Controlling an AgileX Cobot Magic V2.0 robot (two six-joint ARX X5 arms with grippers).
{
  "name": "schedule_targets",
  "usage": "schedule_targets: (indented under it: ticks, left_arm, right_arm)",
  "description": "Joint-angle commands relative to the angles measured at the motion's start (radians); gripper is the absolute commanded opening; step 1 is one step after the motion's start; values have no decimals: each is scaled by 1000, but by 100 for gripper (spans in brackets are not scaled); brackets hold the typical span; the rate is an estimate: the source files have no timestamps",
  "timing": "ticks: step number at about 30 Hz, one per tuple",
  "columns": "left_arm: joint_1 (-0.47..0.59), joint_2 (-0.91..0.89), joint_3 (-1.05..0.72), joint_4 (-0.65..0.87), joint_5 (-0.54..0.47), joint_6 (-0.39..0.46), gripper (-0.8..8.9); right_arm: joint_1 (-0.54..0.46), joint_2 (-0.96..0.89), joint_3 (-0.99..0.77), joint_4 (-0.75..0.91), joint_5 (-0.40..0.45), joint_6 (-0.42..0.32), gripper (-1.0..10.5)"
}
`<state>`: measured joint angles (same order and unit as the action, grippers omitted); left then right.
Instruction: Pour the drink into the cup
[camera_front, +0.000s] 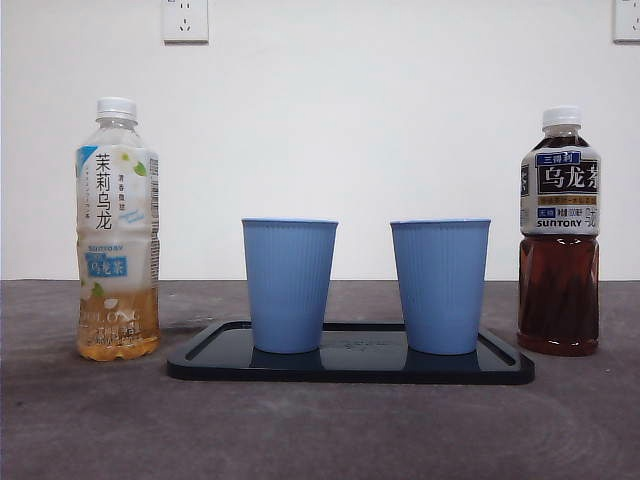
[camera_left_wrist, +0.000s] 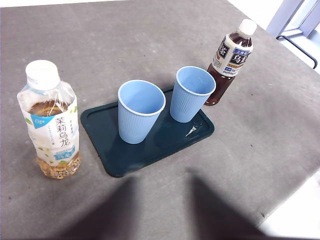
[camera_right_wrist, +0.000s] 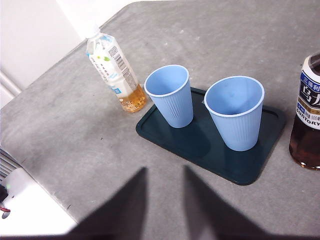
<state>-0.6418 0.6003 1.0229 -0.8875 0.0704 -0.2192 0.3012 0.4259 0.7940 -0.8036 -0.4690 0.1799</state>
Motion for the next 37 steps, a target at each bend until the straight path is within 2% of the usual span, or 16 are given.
schedule_targets:
  ticks: [1, 16, 19, 23, 29, 33, 37]
  left_arm:
    - [-6, 5, 18, 10, 1, 4, 26]
    - [6, -11, 15, 14, 1, 4, 26]
    - [79, -38, 4, 24, 2, 4, 26]
    - [240, -107, -80, 105, 1, 11, 26]
    - [491, -298, -392, 333, 1, 177, 26]
    - [562, -385, -598, 463, 1, 237, 26]
    - [603, -467, -772, 576, 0, 229, 26]
  right_arm:
    - [4, 3, 12, 10, -2, -8, 24]
    - [4, 3, 12, 10, -2, -8, 24]
    - [4, 3, 12, 10, -2, -8, 24]
    - [4, 3, 12, 10, -2, -8, 24]
    - [4, 3, 12, 10, -2, -8, 24]
    - [4, 3, 12, 10, -2, -8, 24]
    - [4, 3, 12, 10, -2, -8, 24]
